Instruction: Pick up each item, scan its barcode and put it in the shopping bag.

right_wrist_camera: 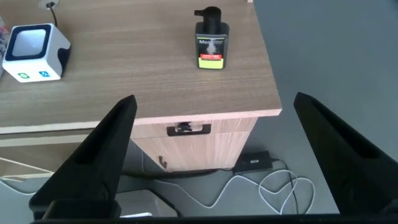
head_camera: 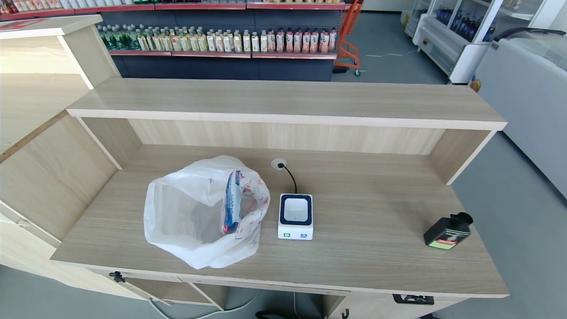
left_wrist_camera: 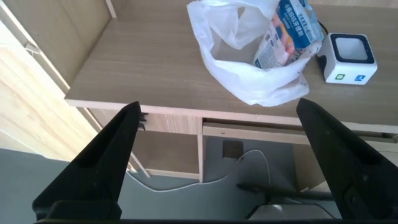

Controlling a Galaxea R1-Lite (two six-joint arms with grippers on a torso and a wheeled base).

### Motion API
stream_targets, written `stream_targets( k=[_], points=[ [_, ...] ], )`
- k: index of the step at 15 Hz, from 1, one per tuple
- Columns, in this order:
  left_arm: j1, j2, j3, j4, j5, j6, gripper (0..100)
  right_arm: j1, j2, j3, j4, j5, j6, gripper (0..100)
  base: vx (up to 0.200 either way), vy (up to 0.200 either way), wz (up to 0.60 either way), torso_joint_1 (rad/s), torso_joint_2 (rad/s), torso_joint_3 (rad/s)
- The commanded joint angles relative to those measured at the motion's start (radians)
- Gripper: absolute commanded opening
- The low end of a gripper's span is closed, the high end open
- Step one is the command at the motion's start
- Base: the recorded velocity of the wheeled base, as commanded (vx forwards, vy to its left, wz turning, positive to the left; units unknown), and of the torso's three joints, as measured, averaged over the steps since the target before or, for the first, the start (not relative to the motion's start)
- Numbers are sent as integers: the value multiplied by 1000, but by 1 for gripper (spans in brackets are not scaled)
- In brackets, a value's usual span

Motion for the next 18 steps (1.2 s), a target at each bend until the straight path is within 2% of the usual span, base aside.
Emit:
stream_targets(
  k=[1,2,4,6,7,8,9,11,15,18],
  points=[
    [0,0,0,0,1,0,100,0,3,0,-3,8,-4,100,0,-200,0,2,7,2],
    [0,0,0,0,1,-2,100,0,4,-18,-2,14,-4,100,0,-200,0,7,-2,-2],
    [0,0,0,0,1,0,100,20,110,-164,29,54,-9,100,0,-200,0,2,5,5],
    [0,0,0,0,-1,-2,100,17,308,-333,80,48,-18,100,0,-200,0,0,0,5],
    [0,0,0,0,-1,-2,100,17,308,-333,80,48,-18,100,0,0,0,0,0,0],
    [-1,0,0,0,-1,-5,100,6,558,-469,147,-6,-35,100,0,0,0,0,0,0],
    [0,0,0,0,-1,-5,100,-18,710,-518,207,-31,-82,100,0,0,0,0,0,0],
    [0,0,0,0,-1,-5,100,-27,931,-515,224,-35,-177,100,0,0,0,0,0,0],
    [0,0,0,0,-1,-5,100,-18,1216,-505,213,-34,-257,100,0,0,0,0,0,0],
    [0,0,0,0,-1,-5,100,-6,1320,-511,92,-28,-380,100,0,0,0,0,0,0]
  ],
)
